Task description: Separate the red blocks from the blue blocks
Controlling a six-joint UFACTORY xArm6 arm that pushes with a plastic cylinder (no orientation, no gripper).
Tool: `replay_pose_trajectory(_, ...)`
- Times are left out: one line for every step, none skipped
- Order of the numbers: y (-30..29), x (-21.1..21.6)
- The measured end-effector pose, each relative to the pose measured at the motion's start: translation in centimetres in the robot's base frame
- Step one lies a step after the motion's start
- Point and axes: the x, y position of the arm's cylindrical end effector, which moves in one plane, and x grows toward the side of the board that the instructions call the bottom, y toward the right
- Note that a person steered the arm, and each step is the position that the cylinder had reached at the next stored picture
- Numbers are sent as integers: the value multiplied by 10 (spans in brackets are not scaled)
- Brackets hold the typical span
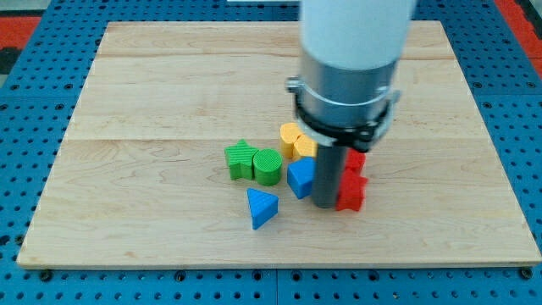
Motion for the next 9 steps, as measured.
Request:
replay_pose_trajectory(38,-20)
replay_pose_trajectory(38,-49)
replay_pose_trajectory(30,-22)
replay_pose_trajectory(16,9)
replay_pose_trajectory(87,17)
replay_pose_trajectory(88,-42)
replay_pose_trajectory(107,-60)
replay_pose_trajectory(103,42)
replay_pose_trajectory(11,78)
